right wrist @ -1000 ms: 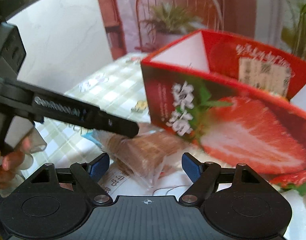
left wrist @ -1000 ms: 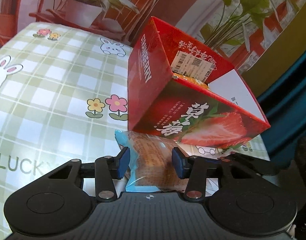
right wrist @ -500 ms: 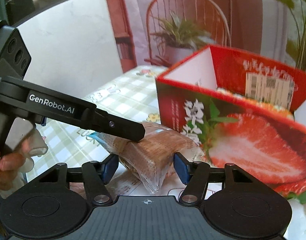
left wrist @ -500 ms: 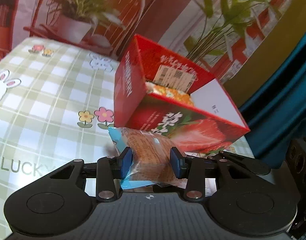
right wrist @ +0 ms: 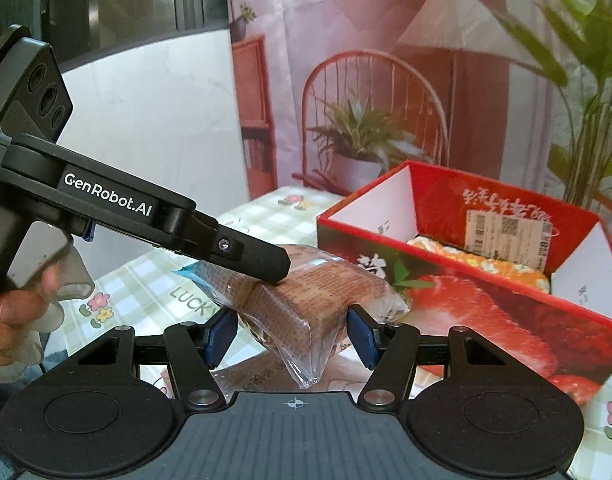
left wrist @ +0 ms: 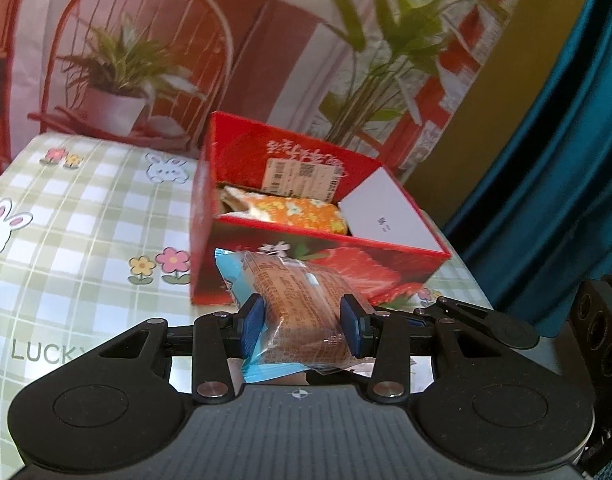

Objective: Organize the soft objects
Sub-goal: 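Close both tools on the bagged bread loaf and lift it, then carry the bagged bread over the red box and open both tools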

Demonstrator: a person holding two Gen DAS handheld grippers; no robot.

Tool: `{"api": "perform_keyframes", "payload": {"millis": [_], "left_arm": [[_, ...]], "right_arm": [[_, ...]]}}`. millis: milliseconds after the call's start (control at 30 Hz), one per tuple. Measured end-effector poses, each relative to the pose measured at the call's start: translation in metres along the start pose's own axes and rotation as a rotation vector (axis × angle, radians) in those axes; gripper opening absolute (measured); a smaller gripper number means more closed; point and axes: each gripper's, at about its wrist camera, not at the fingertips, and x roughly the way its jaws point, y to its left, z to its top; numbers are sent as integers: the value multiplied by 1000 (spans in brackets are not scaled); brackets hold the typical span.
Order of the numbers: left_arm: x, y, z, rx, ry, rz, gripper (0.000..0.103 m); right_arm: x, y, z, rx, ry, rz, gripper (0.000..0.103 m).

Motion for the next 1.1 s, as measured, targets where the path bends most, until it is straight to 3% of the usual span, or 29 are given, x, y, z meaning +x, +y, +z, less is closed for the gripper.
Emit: {"api": "perform_keyframes", "payload": {"millis": [300,633,833,1100], "left_arm": [[-4,-46,5,79,-10,-13,44],[25,-76,33,97,-33,-77,45],[66,-86,64,134,-29,-86,45],[129,-71,101,21,31,-70,45]], "right_arm": [[-45,-9,-7,5,-86,-37,56],[-77,-42,1,-54,-145,-110,56],[-70,-80,18,-119,-144,-159,56],[-34,-142,38,-165,-120,-166,56]]}}
